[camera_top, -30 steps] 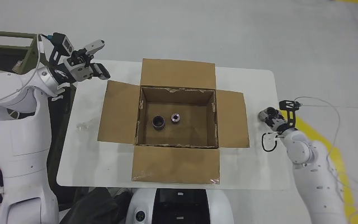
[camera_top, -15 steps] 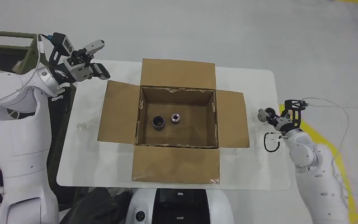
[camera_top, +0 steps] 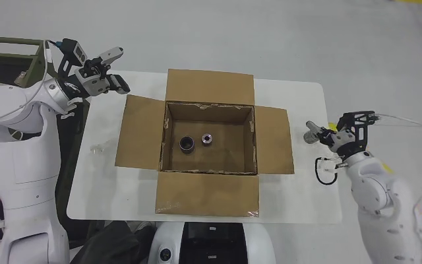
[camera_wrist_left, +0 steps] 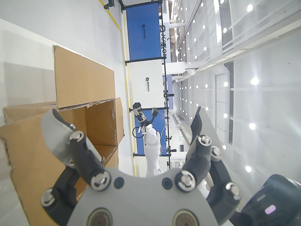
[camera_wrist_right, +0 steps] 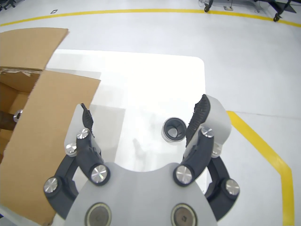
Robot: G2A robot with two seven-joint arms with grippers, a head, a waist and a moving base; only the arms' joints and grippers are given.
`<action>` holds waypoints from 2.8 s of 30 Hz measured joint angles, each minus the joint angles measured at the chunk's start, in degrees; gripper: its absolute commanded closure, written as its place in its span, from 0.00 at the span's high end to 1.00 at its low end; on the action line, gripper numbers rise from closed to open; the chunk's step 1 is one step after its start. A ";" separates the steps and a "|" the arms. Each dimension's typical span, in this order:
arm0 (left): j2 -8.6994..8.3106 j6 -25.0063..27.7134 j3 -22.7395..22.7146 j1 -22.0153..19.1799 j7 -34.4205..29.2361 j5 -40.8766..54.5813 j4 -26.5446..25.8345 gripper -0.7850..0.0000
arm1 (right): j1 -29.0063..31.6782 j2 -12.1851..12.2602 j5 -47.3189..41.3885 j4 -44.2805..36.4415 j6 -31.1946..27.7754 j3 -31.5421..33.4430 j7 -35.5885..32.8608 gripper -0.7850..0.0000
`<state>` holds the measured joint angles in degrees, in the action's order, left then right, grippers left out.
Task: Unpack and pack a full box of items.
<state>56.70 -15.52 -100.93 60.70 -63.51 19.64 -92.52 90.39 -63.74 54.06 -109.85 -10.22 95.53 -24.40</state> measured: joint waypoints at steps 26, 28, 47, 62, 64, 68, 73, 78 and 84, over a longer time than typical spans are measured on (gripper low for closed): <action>0.00 0.00 0.00 0.00 0.00 0.00 0.00 1.00 | -9.22 -0.20 6.15 -9.22 -11.85 -18.08 -9.64 1.00; 0.00 0.00 0.00 0.00 0.00 0.00 0.00 1.00 | -11.13 -0.31 5.90 -8.30 -13.04 -20.40 -12.09 1.00; 0.00 0.00 0.00 0.00 0.00 0.00 0.00 1.00 | -19.27 -1.46 4.58 -5.35 -12.76 -31.10 -19.53 1.00; 0.00 0.00 0.00 0.00 0.00 0.00 0.00 1.00 | -22.63 -1.85 4.39 -2.49 -16.14 -33.81 -19.08 1.00; 0.00 0.00 0.00 0.00 0.00 0.00 0.00 1.00 | -26.25 -2.39 3.40 -0.09 -17.32 -36.24 -20.50 1.00; 0.00 0.00 0.00 0.00 0.00 0.00 0.00 1.00 | -33.94 -3.93 0.17 5.81 -17.98 -41.89 -23.39 1.00; 0.00 0.00 0.00 0.00 0.00 0.00 0.00 1.00 | -40.08 -5.62 -2.40 12.13 -17.53 -46.98 -24.21 1.00; 0.00 0.00 0.00 0.00 0.00 0.00 0.00 1.00 | -43.34 -6.84 -3.67 17.19 -18.61 -50.51 -24.23 1.00; 0.00 0.00 0.00 0.00 0.00 0.00 0.00 1.00 | -45.83 -7.90 -3.45 20.63 -18.77 -53.49 -25.79 0.95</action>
<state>56.70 -15.52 -100.93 60.70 -63.51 19.64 -92.52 44.56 -71.64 50.61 -89.22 -28.99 42.04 -50.19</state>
